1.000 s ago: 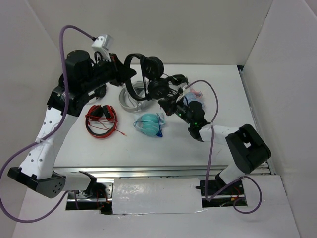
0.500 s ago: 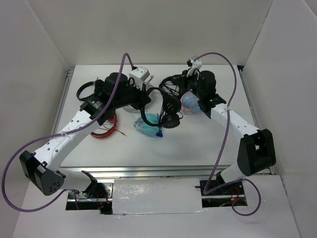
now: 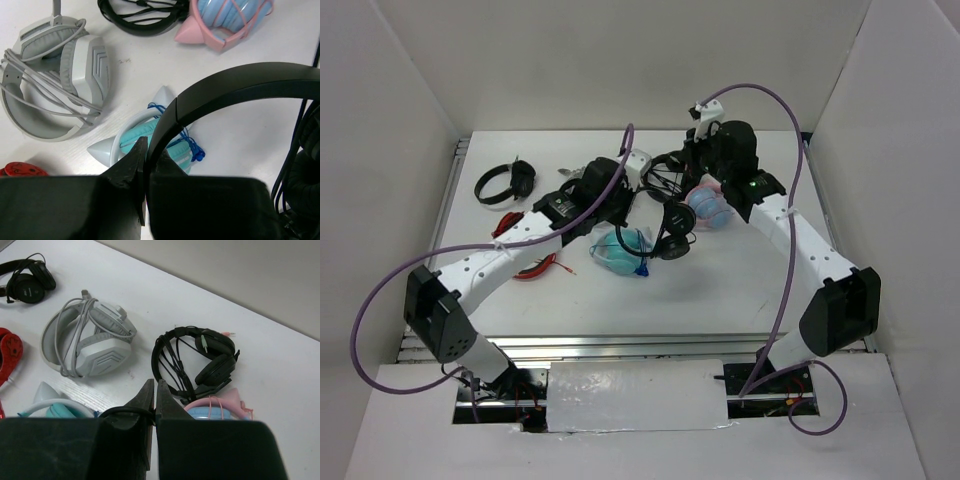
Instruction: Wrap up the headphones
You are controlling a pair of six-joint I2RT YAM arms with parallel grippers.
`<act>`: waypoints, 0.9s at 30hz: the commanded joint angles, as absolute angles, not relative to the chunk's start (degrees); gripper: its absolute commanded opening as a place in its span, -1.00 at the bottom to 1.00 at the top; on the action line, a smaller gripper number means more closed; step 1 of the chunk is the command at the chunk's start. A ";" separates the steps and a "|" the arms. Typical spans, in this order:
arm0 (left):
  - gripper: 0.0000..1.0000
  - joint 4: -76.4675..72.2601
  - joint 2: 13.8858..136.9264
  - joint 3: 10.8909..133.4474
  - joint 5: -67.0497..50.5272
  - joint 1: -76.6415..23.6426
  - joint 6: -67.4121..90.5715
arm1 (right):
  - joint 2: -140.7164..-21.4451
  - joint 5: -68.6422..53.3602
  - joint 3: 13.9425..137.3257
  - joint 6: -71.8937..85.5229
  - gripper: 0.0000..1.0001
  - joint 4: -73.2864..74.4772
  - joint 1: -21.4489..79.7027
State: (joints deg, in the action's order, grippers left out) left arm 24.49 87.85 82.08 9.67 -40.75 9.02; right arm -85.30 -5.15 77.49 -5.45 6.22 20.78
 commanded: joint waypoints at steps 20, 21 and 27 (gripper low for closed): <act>-1.00 35.15 107.31 101.68 23.81 -32.35 23.71 | -82.62 13.98 88.26 12.03 -1.00 39.99 40.51; -1.00 35.33 108.18 102.91 24.25 -32.17 24.17 | -82.44 14.06 87.29 13.87 -1.00 39.82 42.43; -1.00 35.77 110.22 106.35 22.50 -30.76 29.17 | -80.42 3.00 80.43 16.69 -1.00 34.64 46.40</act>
